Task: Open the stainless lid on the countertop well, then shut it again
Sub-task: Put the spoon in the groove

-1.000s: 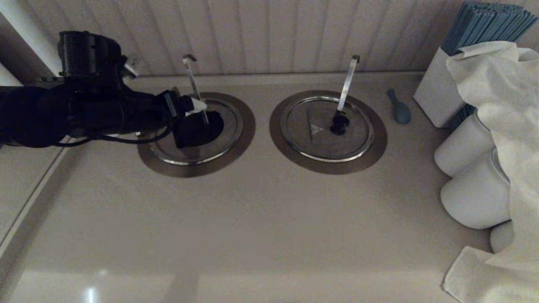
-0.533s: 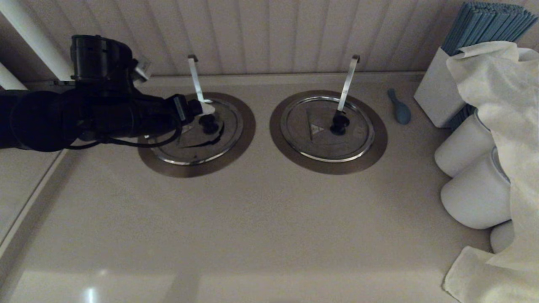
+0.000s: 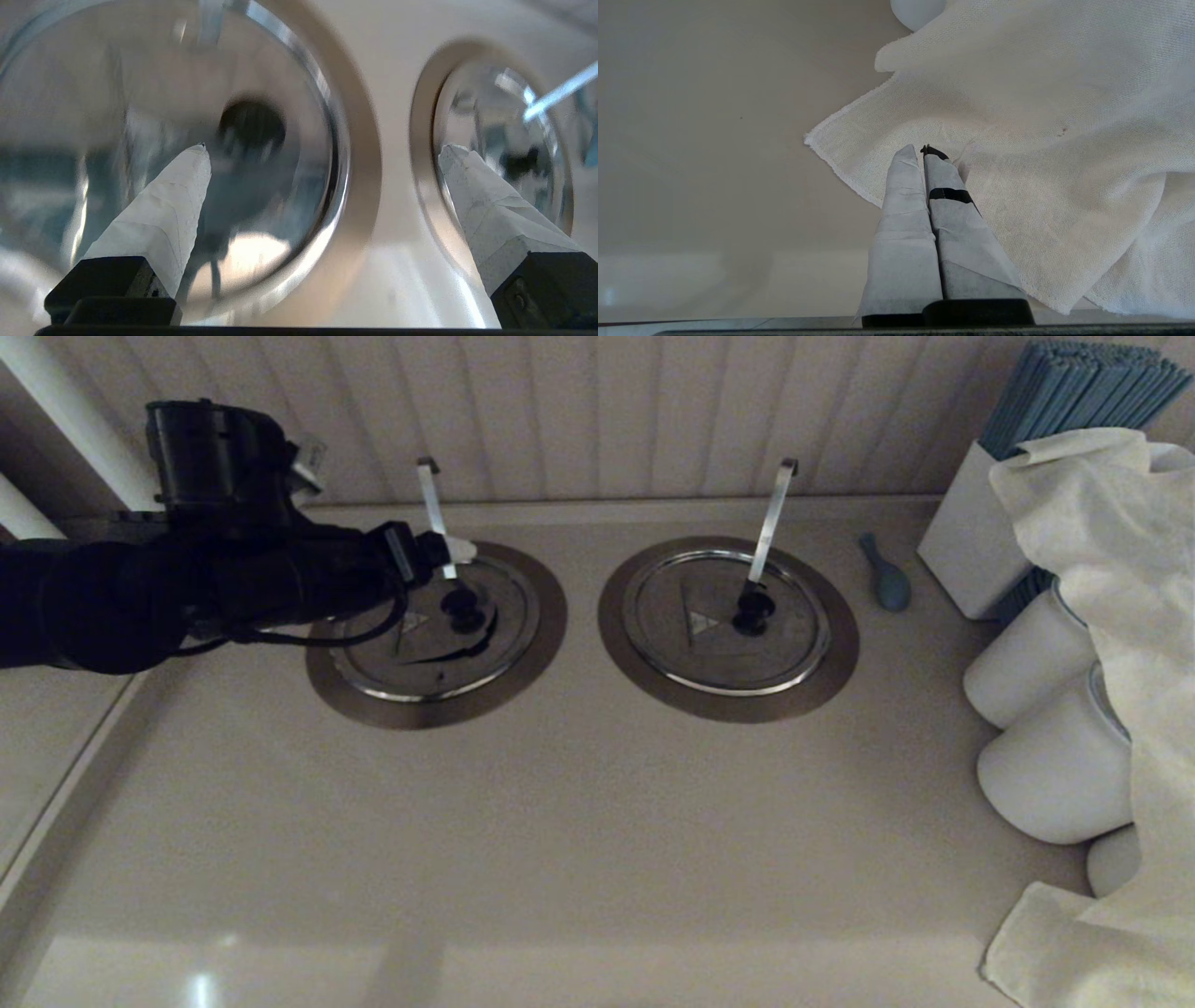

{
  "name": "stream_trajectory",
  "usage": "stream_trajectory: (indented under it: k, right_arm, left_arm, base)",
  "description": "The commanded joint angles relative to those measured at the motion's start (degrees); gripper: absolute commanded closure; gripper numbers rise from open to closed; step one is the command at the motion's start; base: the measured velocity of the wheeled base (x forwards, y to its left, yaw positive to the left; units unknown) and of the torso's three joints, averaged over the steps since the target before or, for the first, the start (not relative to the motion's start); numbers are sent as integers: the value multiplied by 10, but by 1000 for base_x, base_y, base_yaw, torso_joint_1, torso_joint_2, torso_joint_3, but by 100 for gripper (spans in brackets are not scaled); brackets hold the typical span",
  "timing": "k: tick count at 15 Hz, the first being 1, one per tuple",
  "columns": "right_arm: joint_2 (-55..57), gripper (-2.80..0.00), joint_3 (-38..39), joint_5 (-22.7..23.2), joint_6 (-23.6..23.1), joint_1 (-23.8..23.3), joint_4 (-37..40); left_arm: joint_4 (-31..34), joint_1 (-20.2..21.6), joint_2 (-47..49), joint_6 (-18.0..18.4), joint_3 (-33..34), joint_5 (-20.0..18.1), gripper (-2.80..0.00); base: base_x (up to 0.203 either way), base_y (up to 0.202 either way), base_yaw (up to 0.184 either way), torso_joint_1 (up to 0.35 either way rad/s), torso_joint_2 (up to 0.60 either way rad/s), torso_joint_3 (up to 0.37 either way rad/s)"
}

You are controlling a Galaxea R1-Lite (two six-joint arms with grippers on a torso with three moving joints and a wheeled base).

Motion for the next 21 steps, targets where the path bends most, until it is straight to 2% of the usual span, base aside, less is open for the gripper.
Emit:
stream_trajectory:
  k: [1,3,5,9,12,21]
  right_arm:
    - [0,0,0,0,0,0,0]
    - [0,0,0,0,0,0,0]
    - [0,0,0,0,0,0,0]
    - [0,0,0,0,0,0,0]
    - [0,0,0,0,0,0,0]
    - [0,0,0,0,0,0,0]
  left_arm:
    - [-48,2,44,0,-11,-1,-280]
    - [-88,2,105,29,-47,-1,-280]
    - [-101,2,146,58,-92,1,-280]
    - [-109,10,203,85,-161,21,-280]
    - [-149,19,217,86,-166,38,-280]
    - [-214,34,261,82,-224,51,-280]
  base:
    - [0,0,0,0,0,0]
    - [0,0,0,0,0,0]
    - [0,0,0,0,0,0]
    - [0,0,0,0,0,0]
    - [0,0,0,0,0,0]
    - [0,0,0,0,0,0]
